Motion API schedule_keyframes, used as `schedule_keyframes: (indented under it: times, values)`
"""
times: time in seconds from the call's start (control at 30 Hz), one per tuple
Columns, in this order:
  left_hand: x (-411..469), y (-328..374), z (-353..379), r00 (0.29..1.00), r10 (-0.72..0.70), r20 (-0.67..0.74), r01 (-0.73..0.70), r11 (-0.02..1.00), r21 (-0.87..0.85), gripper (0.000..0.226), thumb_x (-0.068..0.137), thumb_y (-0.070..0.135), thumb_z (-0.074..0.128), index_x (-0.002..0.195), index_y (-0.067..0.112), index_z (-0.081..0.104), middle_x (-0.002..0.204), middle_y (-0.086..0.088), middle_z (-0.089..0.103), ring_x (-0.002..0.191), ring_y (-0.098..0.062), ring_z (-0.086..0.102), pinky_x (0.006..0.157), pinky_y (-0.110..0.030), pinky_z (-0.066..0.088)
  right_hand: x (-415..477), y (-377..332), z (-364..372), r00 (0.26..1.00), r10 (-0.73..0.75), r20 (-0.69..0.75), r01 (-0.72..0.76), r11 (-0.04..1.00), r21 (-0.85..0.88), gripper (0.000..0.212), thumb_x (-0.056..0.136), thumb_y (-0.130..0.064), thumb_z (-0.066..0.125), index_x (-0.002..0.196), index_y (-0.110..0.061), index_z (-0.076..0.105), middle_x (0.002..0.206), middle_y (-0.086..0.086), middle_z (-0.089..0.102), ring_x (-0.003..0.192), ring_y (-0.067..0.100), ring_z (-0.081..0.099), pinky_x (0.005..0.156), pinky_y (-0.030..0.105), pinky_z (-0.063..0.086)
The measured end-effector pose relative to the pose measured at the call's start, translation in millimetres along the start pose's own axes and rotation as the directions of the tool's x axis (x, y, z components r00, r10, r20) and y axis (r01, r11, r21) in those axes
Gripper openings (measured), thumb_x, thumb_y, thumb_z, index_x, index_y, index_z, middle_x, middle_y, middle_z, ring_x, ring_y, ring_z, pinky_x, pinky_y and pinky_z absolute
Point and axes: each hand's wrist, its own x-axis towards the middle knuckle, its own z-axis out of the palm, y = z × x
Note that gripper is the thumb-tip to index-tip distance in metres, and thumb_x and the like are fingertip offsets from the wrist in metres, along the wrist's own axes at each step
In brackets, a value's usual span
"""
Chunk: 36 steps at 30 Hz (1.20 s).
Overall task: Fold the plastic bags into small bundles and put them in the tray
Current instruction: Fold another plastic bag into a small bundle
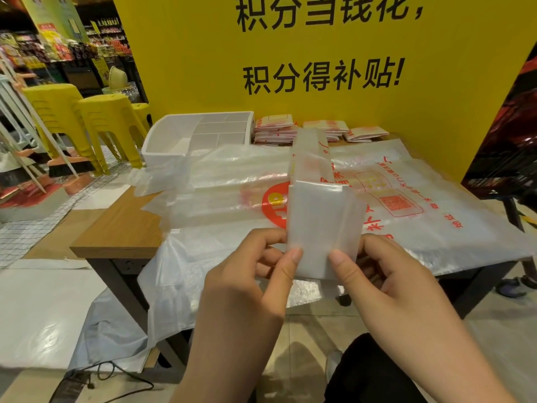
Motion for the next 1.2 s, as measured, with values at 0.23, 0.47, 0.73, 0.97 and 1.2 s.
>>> schedule_keyframes:
  times: [0.23,0.47,0.73,0.97,1.2]
  values:
    - [8,-5,8,0.984,0.163,-0.066,-0.146,0.966,0.214,0.022,0.094,0.027,0.061,0.115,0.024,0.067,0.089,0.015,0.058,0.082,-0.010,0.060,0.065,-0.025,0.050,9,-8,-1,0.994,0.100,0.039,-0.098,0.994,-0.036,0.030,0.093,-0.049,0.047,0.085,-0.025,0.062,0.076,-0.006,0.057,0.074,0.009,0.054,0.060,0.023,0.042]
    - [13,2,9,0.989,-0.149,0.006,0.147,0.970,-0.192,0.022,0.090,0.023,0.072,0.101,0.041,0.064,0.082,0.005,0.059,0.067,-0.021,0.065,0.054,-0.028,0.056,14,-11,2,0.994,0.108,-0.029,-0.110,0.990,-0.089,0.034,0.096,-0.046,0.047,0.074,-0.023,0.059,0.079,-0.005,0.052,0.074,0.011,0.053,0.067,0.037,0.050]
    - [15,-1,16,0.976,-0.218,-0.011,0.207,0.942,-0.264,0.020,0.088,0.013,0.074,0.088,0.033,0.073,0.087,0.008,0.059,0.063,-0.022,0.067,0.054,-0.025,0.058,8,-8,7,0.979,-0.005,-0.206,-0.079,0.913,-0.400,0.033,0.092,-0.056,0.052,0.121,-0.040,0.046,0.102,-0.013,0.043,0.075,0.006,0.053,0.053,0.021,0.036]
    - [16,3,19,0.988,-0.157,0.002,0.157,0.983,-0.096,0.017,0.092,0.011,0.067,0.091,0.025,0.075,0.097,0.018,0.057,0.056,-0.012,0.064,0.057,-0.022,0.055,5,15,0,0.970,-0.241,0.042,0.227,0.827,-0.515,0.043,0.103,-0.038,0.035,0.140,-0.028,0.053,0.149,-0.007,0.045,0.137,0.015,0.041,0.106,0.034,0.037]
    - [22,-9,9,0.990,0.015,0.142,-0.045,0.977,0.210,0.021,0.092,0.031,0.065,0.107,0.021,0.074,0.107,0.017,0.055,0.083,-0.001,0.058,0.074,-0.009,0.045,35,24,-12,0.921,-0.197,0.335,0.353,0.785,-0.509,0.068,0.096,-0.062,0.008,0.154,-0.035,0.032,0.162,-0.018,0.022,0.149,-0.001,0.012,0.118,0.015,0.002]
